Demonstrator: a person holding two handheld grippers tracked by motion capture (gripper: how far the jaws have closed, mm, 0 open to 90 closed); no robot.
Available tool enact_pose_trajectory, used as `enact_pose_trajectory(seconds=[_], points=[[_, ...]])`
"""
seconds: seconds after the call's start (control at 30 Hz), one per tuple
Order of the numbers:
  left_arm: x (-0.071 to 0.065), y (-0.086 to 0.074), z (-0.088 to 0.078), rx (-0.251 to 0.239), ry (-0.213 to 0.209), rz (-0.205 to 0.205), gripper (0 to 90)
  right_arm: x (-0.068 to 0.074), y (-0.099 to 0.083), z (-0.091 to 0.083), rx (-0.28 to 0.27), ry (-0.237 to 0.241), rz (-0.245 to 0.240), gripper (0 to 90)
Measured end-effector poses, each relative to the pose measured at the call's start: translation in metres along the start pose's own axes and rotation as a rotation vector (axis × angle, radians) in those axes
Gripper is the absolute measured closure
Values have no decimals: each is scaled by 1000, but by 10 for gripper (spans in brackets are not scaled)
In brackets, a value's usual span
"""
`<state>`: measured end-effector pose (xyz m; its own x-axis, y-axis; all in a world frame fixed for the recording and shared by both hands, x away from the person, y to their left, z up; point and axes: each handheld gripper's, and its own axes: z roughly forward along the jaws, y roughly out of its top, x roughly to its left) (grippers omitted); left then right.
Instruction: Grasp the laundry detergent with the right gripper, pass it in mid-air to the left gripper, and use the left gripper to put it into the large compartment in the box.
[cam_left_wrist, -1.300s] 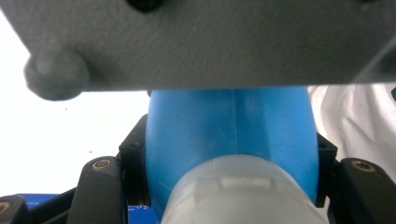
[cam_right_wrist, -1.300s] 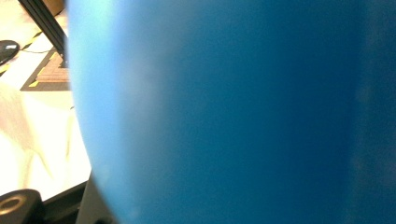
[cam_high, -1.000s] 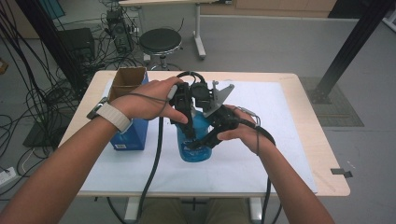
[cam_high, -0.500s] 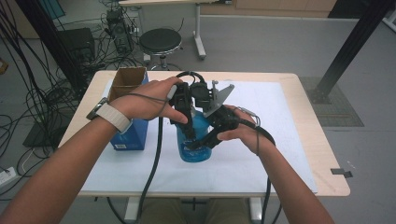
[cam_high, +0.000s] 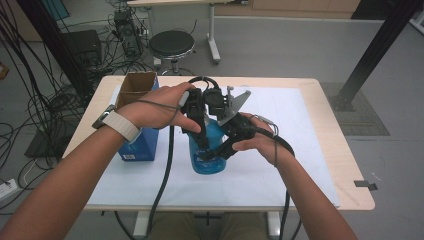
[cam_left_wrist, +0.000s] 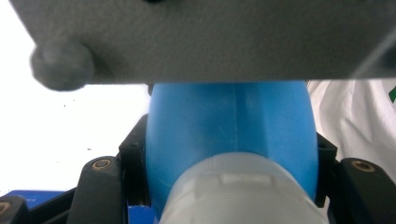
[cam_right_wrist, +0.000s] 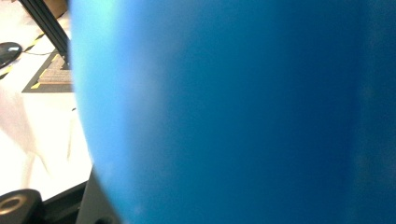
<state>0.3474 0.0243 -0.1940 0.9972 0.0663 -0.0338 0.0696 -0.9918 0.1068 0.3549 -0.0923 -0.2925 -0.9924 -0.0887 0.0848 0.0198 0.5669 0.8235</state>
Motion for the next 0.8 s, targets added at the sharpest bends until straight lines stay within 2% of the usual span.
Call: enact_pose_trajectory(seconds=[0.8], points=[[0,1,-1,10,5,-2,381,-1,0,0,-10,4,-9,426]])
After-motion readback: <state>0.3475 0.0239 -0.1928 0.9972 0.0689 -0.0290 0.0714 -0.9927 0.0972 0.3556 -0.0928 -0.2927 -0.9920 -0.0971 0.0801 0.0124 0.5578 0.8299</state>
